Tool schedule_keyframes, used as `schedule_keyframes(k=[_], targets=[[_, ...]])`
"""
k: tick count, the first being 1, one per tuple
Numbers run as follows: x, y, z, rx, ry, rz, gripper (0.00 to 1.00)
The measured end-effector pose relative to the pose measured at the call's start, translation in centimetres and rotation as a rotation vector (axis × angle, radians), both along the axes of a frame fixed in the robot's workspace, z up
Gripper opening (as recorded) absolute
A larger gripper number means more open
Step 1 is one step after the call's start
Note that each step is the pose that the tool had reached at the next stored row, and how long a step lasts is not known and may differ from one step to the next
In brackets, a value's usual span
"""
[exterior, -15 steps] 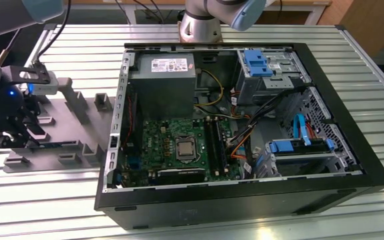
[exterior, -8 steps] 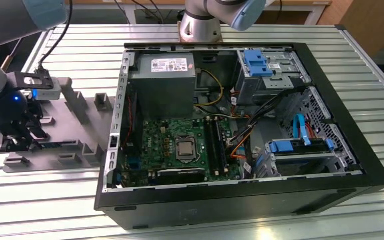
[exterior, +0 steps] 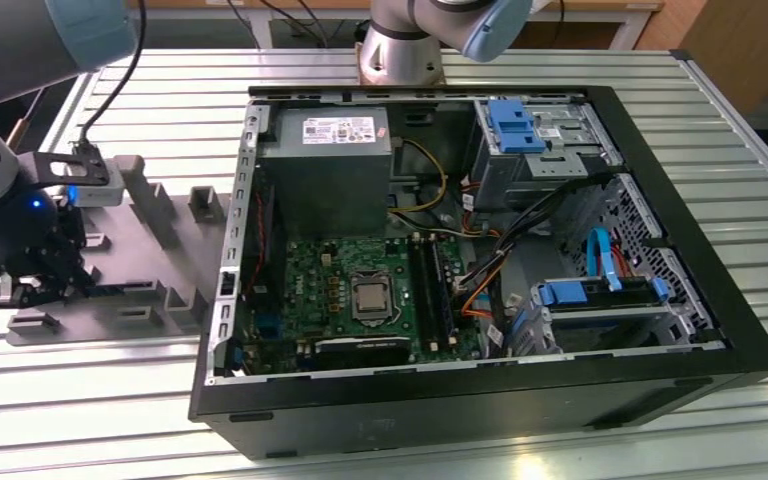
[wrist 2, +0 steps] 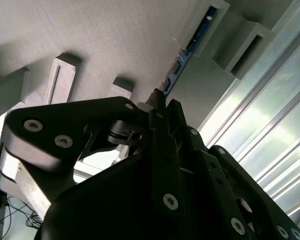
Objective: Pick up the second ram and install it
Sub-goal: 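Pick up the second ram and move it above second insertion slot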
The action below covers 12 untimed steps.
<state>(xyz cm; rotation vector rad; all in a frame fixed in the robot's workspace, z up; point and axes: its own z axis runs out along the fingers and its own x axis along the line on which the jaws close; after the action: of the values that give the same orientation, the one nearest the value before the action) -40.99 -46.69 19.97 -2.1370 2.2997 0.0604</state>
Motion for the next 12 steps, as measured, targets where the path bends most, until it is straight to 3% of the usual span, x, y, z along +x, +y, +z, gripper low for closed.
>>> schedule_keyframes(k=[12], targets=[[0.00, 0.13, -0.42, 0.0032, 0.0001, 0.000, 0.22]])
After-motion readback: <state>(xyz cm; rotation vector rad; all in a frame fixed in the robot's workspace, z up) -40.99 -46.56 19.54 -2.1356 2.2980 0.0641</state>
